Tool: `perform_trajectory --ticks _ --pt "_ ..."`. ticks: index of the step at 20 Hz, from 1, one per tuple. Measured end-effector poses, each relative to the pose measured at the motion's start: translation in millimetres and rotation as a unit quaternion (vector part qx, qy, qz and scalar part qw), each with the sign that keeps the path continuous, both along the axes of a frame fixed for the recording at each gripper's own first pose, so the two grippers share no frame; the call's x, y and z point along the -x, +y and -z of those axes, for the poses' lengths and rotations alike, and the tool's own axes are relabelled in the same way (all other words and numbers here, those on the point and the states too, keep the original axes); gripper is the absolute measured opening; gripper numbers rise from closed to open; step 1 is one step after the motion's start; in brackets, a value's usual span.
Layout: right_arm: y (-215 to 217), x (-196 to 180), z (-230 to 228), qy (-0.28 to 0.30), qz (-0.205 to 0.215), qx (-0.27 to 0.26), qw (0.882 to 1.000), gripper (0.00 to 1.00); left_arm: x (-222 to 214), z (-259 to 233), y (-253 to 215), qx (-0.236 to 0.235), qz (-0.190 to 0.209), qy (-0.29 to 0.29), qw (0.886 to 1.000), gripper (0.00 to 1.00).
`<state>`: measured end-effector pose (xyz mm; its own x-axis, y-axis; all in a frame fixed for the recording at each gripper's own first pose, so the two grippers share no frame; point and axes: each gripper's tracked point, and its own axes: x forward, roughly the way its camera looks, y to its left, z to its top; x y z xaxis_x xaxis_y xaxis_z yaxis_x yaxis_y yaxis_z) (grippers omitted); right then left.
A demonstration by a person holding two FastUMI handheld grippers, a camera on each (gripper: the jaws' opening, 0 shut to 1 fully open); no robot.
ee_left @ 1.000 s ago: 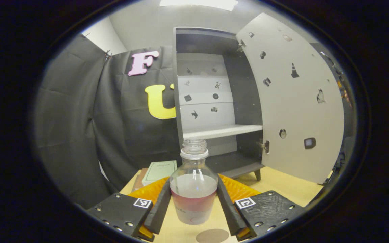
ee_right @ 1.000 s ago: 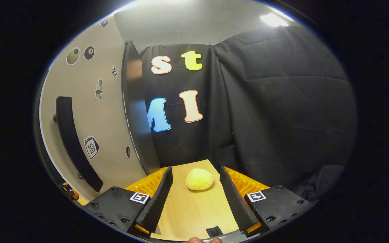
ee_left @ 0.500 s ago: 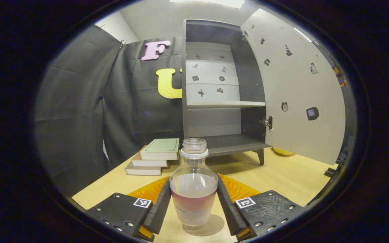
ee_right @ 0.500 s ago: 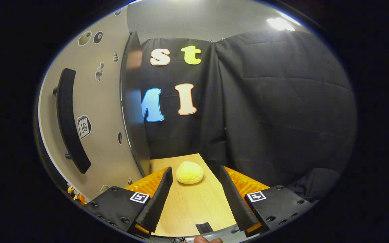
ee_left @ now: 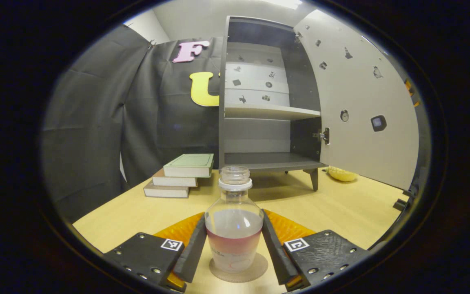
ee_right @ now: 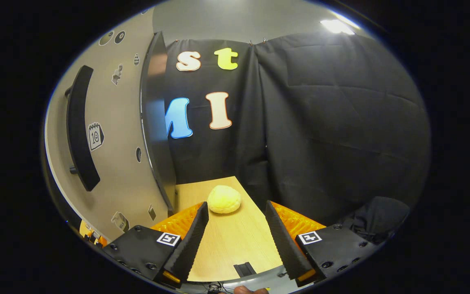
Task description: Open the cabinet door with the right hand, grasp the bottle in the cabinet with the left hand and place it on the coaster, then close the cabinet door with the right hand.
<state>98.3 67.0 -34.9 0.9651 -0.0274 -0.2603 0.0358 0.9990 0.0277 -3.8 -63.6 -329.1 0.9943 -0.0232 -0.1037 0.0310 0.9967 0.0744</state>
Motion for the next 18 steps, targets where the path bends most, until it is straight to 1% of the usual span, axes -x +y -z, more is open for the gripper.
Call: perform_trajectory --ticks 4,9,11,12,13,14,15,17,18 --pt "6.8 2.4 3.9 0.006 -0.005 0.002 1.0 0.82 0.3 1.8 -1.0 -0.015 0.008 0.002 1.0 0.75" --pt "6.1 5.7 11.6 0.017 0.002 -0.002 1.0 0.82 0.1 12.4 -0.3 -0.003 0.005 0.026 1.0 0.75" --pt "2.0 6.9 10.0 0.016 0.009 -0.007 1.0 0.97 -0.9 12.2 -1.0 -0.006 0.004 0.034 0.999 0.73" --pt "-0.4 7.2 11.1 0.018 0.013 -0.012 1.0 0.82 -1.3 13.1 -2.4 -0.009 0.007 0.037 0.999 0.76" --pt "-2.6 7.2 12.6 0.019 0.018 -0.017 1.0 0.9 -1.7 14.5 -3.0 -0.01 0.009 0.044 0.999 0.74" --pt "-5.0 7.0 12.9 0.019 0.024 -0.022 0.999 0.9 -0.2 18.0 -4.6 -0.015 0.009 0.049 0.999 0.79" --pt "-5.7 7.6 15.5 0.021 0.026 -0.026 0.999 0.84 0.5 17.0 -4.5 -0.019 0.008 0.05 0.999 0.85" --pt "-5.6 10.8 20.9 0.029 0.026 -0.028 0.999 0.88 3.1 10.5 -5.4 -0.019 0.006 0.045 0.999 0.87" --pt "-6.1 13.6 21.6 0.028 0.025 -0.025 0.999 0.9 4.5 6.5 -6.5 -0.015 0.008 0.043 0.999 0.85"
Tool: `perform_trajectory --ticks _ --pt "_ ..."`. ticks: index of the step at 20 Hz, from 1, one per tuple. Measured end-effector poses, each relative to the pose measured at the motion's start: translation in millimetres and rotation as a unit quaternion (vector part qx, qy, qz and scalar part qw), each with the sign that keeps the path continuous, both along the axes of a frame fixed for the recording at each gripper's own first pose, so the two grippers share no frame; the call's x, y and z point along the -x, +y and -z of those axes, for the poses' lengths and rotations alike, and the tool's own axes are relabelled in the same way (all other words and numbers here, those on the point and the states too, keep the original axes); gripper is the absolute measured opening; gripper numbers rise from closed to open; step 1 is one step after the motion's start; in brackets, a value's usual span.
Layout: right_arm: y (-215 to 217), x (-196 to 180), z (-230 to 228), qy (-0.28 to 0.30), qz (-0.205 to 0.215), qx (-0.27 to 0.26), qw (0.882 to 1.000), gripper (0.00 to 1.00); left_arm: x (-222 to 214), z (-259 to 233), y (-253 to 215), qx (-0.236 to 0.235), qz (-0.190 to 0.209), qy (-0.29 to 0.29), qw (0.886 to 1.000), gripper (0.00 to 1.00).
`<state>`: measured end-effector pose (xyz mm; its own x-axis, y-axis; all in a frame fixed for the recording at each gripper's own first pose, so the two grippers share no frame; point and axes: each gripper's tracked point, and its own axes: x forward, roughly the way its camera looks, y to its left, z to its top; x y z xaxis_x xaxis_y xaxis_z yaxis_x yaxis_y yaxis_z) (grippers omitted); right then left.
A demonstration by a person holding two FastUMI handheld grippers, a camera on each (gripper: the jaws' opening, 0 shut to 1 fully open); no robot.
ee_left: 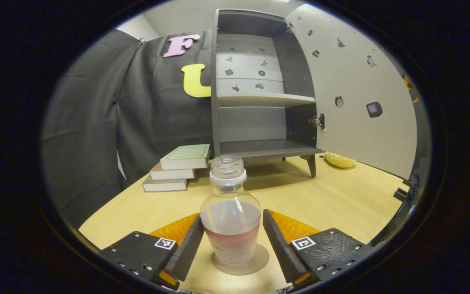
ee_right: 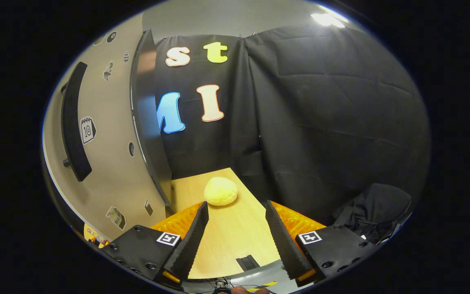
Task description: Open the cabinet door with the right hand, grasp the bottle in the cabinet with the left hand and place it on the coaster, then close the cabinet door with the right hand.
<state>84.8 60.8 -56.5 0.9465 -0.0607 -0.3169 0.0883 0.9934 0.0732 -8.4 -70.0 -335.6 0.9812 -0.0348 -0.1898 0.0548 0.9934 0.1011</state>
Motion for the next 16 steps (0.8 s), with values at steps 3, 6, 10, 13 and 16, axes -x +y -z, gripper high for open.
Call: perform_trajectory --ticks 3,6,10,13,16 --pt "-5.3 6.5 4.0 0.0 0.002 0.007 1.0 0.9 2.1 -20.8 -0.7 -0.011 0.0 -0.011 1.0 0.84" --pt "-9.6 12.7 6.2 0.004 0.012 -0.012 1.0 0.9 3.3 -41.6 -0.5 -0.021 0.006 -0.019 1.0 0.89" --pt "-11.6 16.0 5.4 0.002 0.017 -0.017 1.0 0.9 11.1 -82.8 3.8 -0.021 0.004 -0.036 0.999 0.87" --pt "-13.5 12.4 -1.9 -0.015 0.013 -0.01 1.0 0.9 23.3 -118.2 9.7 -0.033 -0.019 -0.04 0.998 0.84" --pt "-12.6 -0.9 -11.2 -0.033 0.002 -0.014 0.999 0.9 35.7 -144.5 5.4 -0.019 -0.031 -0.038 0.999 0.87"
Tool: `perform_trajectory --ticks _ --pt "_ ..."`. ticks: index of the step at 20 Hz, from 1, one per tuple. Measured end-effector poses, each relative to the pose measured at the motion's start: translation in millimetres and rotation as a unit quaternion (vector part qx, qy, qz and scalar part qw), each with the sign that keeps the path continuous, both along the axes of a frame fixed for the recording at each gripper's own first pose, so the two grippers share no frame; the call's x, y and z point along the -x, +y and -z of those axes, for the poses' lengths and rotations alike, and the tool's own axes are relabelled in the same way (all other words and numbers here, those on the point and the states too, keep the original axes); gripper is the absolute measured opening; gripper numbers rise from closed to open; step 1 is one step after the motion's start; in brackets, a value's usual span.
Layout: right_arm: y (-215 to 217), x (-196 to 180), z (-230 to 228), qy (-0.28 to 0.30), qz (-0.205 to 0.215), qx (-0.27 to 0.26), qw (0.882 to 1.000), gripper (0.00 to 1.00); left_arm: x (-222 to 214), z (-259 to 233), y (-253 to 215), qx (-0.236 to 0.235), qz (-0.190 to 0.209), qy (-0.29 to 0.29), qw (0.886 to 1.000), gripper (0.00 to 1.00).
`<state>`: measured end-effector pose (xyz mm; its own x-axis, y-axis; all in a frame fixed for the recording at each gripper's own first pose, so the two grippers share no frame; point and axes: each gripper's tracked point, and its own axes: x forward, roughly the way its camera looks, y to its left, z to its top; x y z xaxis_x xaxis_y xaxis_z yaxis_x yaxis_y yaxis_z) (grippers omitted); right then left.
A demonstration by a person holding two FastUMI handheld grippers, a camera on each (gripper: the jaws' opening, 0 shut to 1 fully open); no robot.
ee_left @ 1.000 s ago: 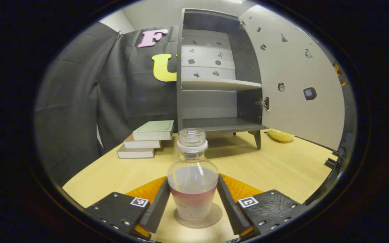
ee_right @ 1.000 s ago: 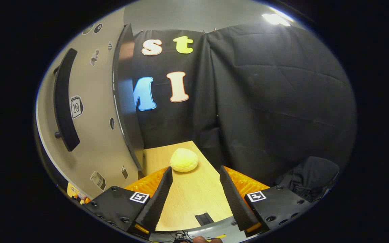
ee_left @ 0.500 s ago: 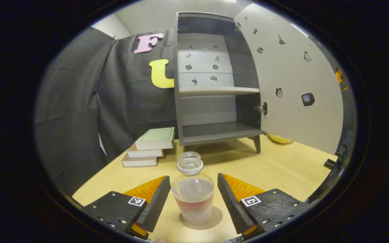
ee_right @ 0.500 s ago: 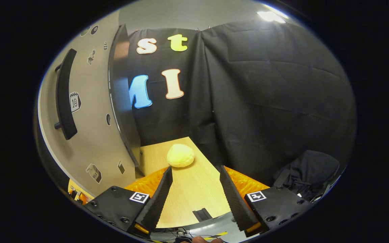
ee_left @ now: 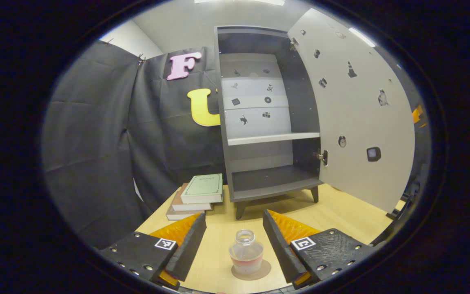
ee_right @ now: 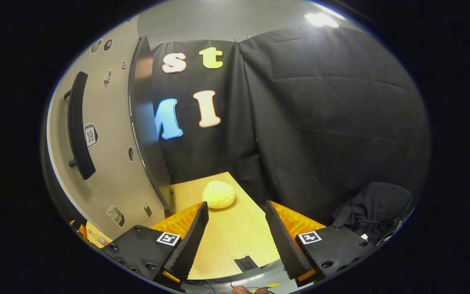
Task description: Open the cabinet door with the right hand, grasp the bottle in the cabinet with the left hand and place it on the coaster, then close the cabinet door with the right hand.
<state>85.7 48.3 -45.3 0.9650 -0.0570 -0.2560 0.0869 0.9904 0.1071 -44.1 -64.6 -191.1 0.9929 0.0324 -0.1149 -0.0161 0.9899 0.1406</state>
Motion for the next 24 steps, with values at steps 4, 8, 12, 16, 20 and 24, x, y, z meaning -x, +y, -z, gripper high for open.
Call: perform_trajectory --ticks 4,8,12,16,20,24 --pt "7.0 -20.2 -18.8 -0.026 -0.03 0.002 0.999 0.89 19.7 -34.4 2.8 0.025 -0.044 0.011 0.999 0.87" --pt "15.8 -31.4 -43.2 -0.061 -0.069 0.015 0.996 0.96 33.3 -86.1 -2.2 0.056 -0.075 -0.01 0.996 0.85" --pt "26.7 -41.2 -65.4 -0.074 -0.121 0.014 0.99 0.82 41.6 -135.3 -9.4 0.052 -0.087 -0.025 0.994 0.84" --pt "40.9 -42.5 -95.2 -0.099 -0.169 0.0 0.981 0.82 53.5 -144.7 -11.1 0.086 -0.117 0.005 0.989 0.84" --pt "70.1 -38.8 -117.5 -0.112 -0.223 -0.029 0.968 0.89 65.5 -156.6 2.0 0.142 -0.157 -0.005 0.977 0.85" --pt "85.6 -27.8 -133.2 -0.117 -0.246 -0.014 0.962 0.89 66.1 -167.1 22.2 0.111 -0.169 -0.013 0.979 0.89"
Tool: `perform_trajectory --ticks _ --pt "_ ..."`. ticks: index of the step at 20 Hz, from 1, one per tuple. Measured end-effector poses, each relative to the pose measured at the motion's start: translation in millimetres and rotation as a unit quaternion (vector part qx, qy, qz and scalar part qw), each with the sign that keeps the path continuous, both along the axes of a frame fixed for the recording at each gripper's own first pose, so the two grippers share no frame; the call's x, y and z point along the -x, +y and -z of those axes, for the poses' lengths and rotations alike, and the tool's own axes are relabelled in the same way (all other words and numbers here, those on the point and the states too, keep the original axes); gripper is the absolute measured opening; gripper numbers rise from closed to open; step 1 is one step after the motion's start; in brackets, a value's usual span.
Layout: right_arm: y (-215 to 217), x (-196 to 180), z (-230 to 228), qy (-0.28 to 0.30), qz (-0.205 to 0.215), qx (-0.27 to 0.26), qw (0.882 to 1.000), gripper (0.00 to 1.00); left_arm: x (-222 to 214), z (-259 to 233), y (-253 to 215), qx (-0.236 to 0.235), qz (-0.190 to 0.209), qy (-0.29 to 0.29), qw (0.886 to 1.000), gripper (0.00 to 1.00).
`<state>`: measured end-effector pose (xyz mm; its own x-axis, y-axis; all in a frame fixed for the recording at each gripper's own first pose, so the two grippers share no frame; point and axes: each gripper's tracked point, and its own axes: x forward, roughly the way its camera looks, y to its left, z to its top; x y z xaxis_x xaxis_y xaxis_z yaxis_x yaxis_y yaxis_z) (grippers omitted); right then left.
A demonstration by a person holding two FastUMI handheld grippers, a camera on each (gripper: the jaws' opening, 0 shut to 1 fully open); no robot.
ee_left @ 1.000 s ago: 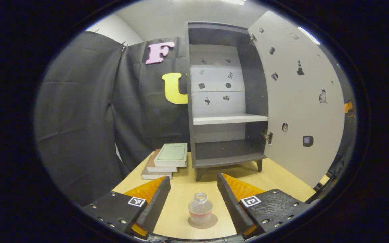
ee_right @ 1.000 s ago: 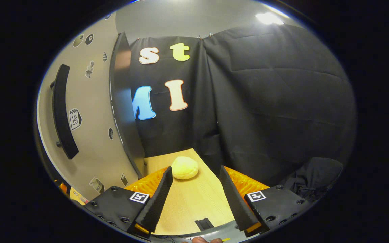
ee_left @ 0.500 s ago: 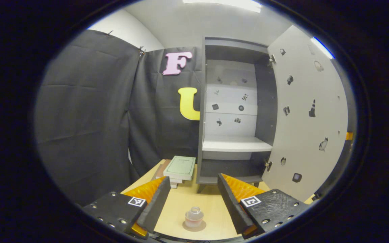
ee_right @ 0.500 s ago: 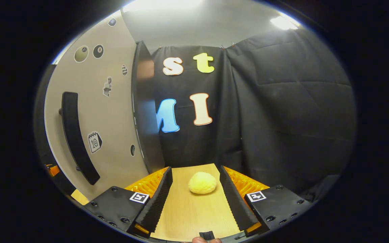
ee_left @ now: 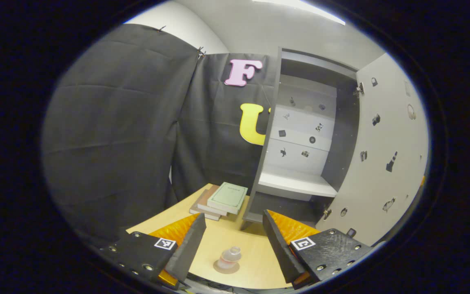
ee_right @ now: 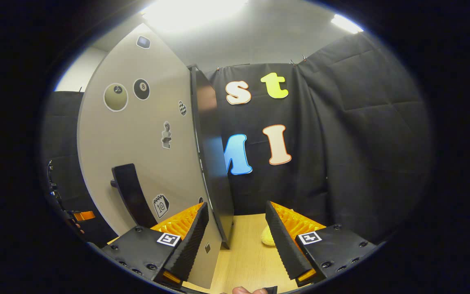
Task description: Open the cabinet door with the right hand, grasp the bottle in the cabinet with the left hand and place it on the coaster, then close the cabinet door with the right hand.
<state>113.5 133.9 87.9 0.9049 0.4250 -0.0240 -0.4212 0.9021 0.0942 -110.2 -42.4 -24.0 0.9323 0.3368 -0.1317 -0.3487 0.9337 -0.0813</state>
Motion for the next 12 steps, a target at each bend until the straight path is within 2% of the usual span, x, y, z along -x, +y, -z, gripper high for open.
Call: perform_trajectory --ticks 2,4,5,6,7,8,9,10,11,12 --pt "7.6 6.3 -0.4 0.004 -0.001 0.01 1.0 0.89 -8.1 -4.0 4.8 -0.001 0.011 -0.007 1.0 0.84" --pt "22.8 14.9 -5.5 0.006 -0.007 0.004 1.0 0.89 -22.3 -4.8 13.5 -0.011 0.023 -0.004 1.0 0.85" --pt "27.8 14.7 -4.7 0.007 0.003 0.009 1.0 0.89 -30.1 -2.7 18.8 -0.015 0.031 -0.001 0.999 0.84" --pt "24.3 19.5 -6.6 0.008 0.02 0.021 1.0 0.82 -35.8 -3.7 25.6 -0.018 0.041 0.001 0.999 0.85" --pt "21.7 17.2 -5.7 0.011 0.035 0.024 0.999 0.8 -40.6 -4.4 33.1 -0.021 0.049 0.001 0.999 0.85" --pt "22.0 19.6 -5.3 0.015 0.046 0.025 0.999 0.8 -45.9 -5.5 42.6 -0.025 0.055 0.004 0.998 0.87" --pt "24.4 22.9 -5.1 0.017 0.057 0.028 0.998 0.87 -49.6 -6.2 53.5 -0.031 0.059 0.007 0.998 0.85" --pt "26.6 26.2 -6.4 0.015 0.067 0.028 0.997 0.87 -54.1 -8.8 63.2 -0.038 0.063 0.007 0.997 0.85" --pt "21.4 26.5 -12.2 0.015 0.077 0.028 0.997 0.8 -58.9 -11.2 71.9 -0.044 0.068 0.007 0.997 0.85" --pt "26.8 30.0 -11.7 0.017 0.084 0.025 0.996 0.8 -64.0 -13.8 79.9 -0.05 0.073 0.008 0.996 0.85"
